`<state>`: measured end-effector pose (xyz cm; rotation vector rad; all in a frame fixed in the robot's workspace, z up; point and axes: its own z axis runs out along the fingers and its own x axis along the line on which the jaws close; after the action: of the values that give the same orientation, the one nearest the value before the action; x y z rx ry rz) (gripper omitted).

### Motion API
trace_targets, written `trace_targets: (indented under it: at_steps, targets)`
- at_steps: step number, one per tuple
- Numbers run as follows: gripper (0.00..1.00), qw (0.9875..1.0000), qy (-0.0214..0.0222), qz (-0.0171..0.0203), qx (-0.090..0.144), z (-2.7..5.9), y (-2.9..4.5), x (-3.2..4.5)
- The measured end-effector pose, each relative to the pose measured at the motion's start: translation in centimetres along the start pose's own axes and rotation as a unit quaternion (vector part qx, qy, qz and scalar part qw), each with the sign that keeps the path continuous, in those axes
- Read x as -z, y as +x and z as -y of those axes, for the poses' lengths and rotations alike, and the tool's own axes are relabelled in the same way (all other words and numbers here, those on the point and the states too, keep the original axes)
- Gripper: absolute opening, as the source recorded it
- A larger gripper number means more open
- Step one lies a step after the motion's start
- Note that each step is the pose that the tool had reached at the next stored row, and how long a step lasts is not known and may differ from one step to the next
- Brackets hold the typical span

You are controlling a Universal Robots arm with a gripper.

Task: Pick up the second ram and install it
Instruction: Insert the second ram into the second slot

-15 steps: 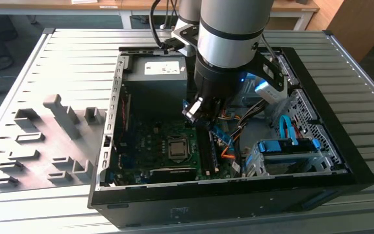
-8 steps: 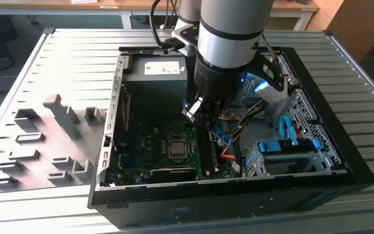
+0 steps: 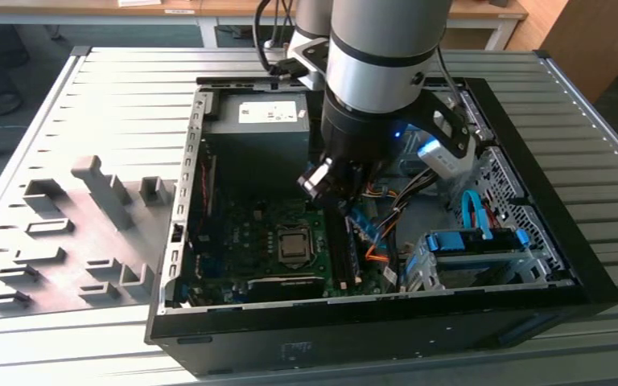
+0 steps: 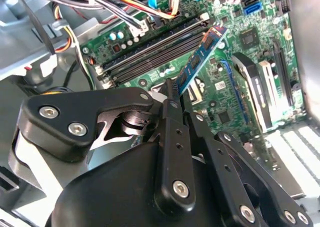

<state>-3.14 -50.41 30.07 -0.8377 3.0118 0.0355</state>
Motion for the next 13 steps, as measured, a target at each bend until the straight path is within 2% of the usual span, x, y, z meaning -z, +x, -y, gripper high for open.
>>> trace_targets:
  at_steps: [4,13]
  targets:
    - [0.14,0.9998,0.0005,0.0003,-0.021,0.0,0.0,-0.04]
    - [0.14,0.9989,0.0021,0.0002,-0.046,0.0,0.0,-0.04]
